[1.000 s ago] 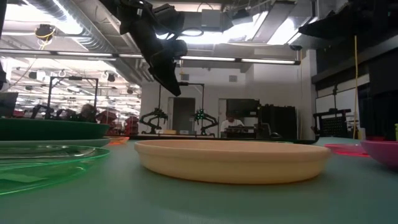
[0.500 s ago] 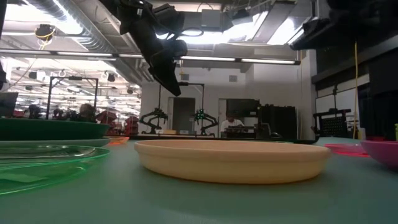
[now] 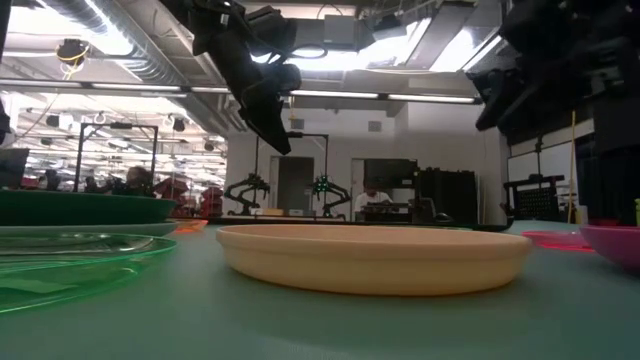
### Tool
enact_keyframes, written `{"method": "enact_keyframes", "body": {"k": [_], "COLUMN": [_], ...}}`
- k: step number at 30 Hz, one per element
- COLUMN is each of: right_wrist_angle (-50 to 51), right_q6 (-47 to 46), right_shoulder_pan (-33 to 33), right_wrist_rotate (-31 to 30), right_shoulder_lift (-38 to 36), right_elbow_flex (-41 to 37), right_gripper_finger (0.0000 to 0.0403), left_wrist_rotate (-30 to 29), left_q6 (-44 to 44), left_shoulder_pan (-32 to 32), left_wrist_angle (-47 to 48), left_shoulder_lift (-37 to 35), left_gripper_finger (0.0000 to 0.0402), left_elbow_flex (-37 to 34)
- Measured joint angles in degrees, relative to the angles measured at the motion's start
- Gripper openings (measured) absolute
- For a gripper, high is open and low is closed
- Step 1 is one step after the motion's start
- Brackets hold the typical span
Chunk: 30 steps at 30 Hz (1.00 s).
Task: Stack plastic plates
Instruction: Stack the pink plate on top of the green plate
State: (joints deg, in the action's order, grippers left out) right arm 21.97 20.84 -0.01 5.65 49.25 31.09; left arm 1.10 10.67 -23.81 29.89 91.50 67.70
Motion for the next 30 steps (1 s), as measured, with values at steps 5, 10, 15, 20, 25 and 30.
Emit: {"method": "enact_keyframes", "body": {"k": [5, 10, 15, 20, 25, 30], "right_wrist_angle": [0.9, 1.0, 1.2, 2.4, 3.5, 4.1], "right_q6": [0.0, 0.0, 0.0, 0.0, 0.0, 0.0], "right_shoulder_pan": [0.0, 0.0, 0.0, 0.0, 0.0, 0.0], "right_wrist_rotate": [0.0, 0.0, 0.0, 0.0, 0.0, 0.0], "right_shoulder_lift": [2.8, 5.1, 6.6, 7.8, 9.0, 10.0], "right_elbow_flex": [0.0, 0.0, 0.0, 0.0, 0.0, 0.0], "right_gripper_finger": [0.0140, 0.0140, 0.0140, 0.0140, 0.0140, 0.0140], "left_wrist_rotate": [0.0, 0.0, 0.0, 0.0, 0.0, 0.0], "left_q6": [0.0, 0.0, 0.0, -0.1, -0.1, -0.1], "left_shoulder_pan": [0.0, 0.0, 0.0, 0.0, 0.0, 0.0], "left_wrist_angle": [0.0, 0.0, 0.0, 0.0, 0.0, 0.0], "left_shoulder_lift": [0.0, 0.0, 0.0, 0.0, 0.0, 0.0], "left_gripper_finger": [0.0127, 0.0127, 0.0127, 0.0127, 0.0127, 0.0127], "left_elbow_flex": [0.0, 0.0, 0.0, 0.0, 0.0, 0.0]}}
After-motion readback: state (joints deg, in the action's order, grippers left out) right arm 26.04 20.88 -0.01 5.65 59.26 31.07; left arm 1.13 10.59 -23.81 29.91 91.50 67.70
